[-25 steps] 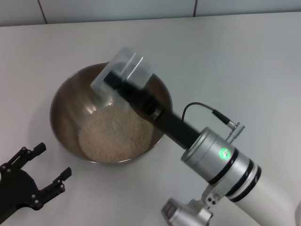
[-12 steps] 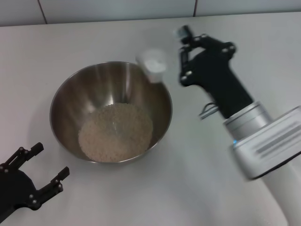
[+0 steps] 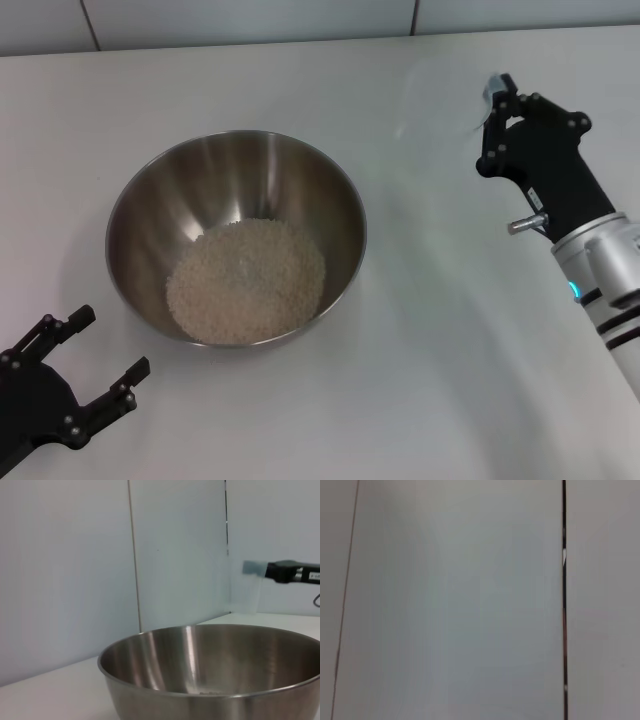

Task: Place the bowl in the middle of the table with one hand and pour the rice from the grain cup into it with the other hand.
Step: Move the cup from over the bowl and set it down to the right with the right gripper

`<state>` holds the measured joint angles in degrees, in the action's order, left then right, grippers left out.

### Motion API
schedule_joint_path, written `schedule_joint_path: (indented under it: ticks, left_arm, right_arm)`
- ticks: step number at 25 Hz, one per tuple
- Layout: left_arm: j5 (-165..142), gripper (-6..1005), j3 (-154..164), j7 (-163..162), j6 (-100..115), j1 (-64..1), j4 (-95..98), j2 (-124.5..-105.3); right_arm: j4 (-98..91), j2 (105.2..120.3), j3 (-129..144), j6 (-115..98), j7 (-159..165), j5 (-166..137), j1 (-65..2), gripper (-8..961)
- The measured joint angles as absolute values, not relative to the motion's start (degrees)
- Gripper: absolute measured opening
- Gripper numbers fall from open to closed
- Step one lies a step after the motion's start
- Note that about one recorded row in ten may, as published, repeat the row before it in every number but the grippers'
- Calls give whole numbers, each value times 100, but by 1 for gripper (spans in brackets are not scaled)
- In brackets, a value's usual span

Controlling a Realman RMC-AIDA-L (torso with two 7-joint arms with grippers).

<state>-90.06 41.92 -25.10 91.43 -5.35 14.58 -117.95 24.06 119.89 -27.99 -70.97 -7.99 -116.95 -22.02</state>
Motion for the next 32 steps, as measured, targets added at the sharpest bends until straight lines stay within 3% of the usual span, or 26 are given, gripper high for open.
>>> schedule_joint_path:
  ticks: [32]
  left_arm:
    - [-9009,829,4206,-2498,9136,-557,1473,-11801]
  right_arm:
    - [2189,11988,-2556,-5223,-809,-11873,-2891,124]
